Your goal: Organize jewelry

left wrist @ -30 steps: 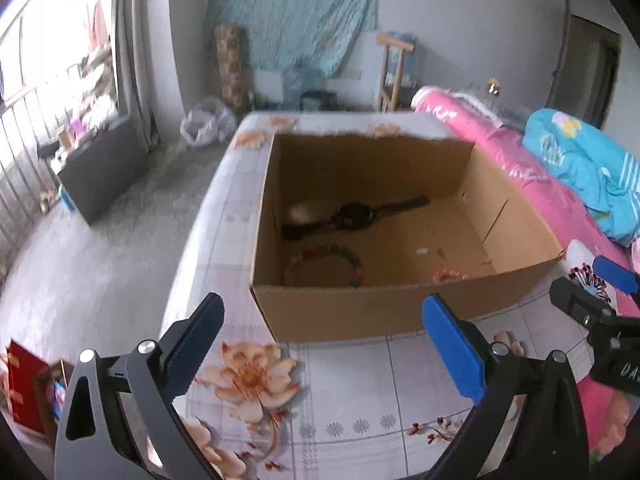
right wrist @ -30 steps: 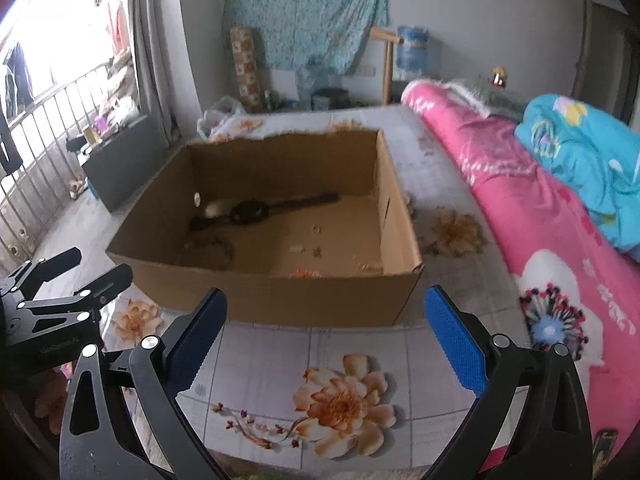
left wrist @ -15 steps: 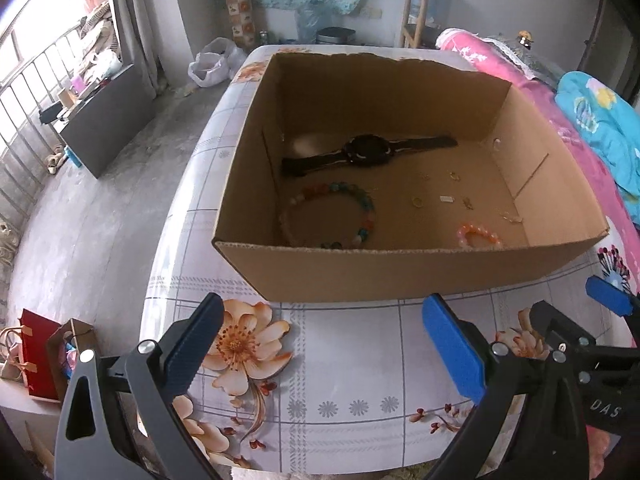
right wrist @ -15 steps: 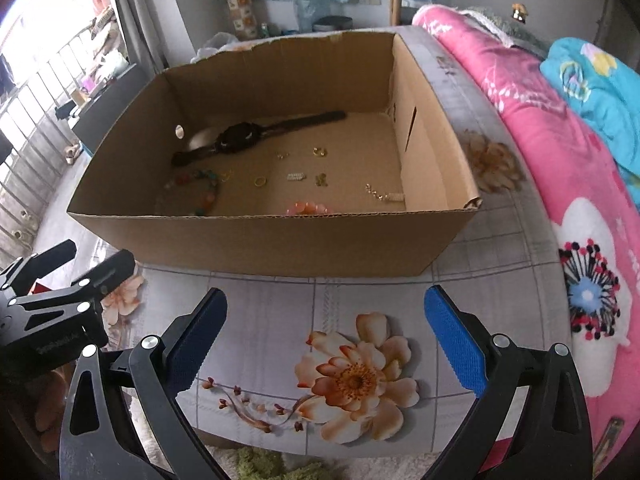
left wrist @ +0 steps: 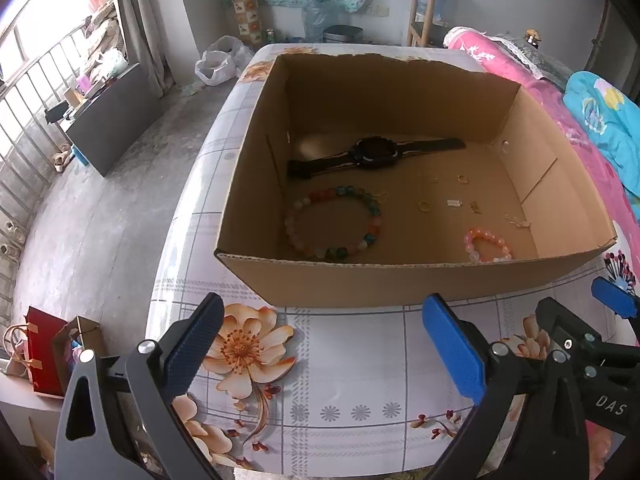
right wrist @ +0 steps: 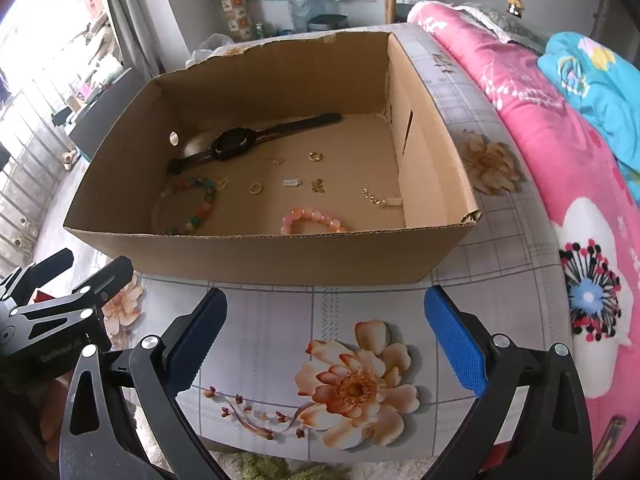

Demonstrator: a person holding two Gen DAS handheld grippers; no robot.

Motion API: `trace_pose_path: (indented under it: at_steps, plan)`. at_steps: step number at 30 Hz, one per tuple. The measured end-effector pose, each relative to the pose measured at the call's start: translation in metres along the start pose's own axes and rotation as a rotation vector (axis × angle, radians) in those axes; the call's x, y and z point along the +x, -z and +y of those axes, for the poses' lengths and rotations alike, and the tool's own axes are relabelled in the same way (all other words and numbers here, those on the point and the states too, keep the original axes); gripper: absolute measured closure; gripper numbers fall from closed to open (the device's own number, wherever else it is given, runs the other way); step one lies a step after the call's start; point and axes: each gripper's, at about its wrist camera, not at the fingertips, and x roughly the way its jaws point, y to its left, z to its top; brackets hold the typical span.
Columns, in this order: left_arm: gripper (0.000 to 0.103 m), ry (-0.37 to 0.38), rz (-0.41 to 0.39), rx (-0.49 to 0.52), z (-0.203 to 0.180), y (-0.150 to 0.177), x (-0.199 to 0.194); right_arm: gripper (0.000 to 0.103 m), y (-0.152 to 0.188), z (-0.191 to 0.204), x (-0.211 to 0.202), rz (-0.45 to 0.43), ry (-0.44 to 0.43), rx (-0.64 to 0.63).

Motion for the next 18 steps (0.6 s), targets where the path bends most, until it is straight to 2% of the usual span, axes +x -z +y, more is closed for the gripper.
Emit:
trace_pose_path:
  at_steps: [18]
  plan:
    - [0.006, 0.001, 0.017, 0.014, -0.0047, 0.0021, 0.0057, 0.008, -0.0021, -0.0030, 0.0043, 0.008, -0.002, 0.014]
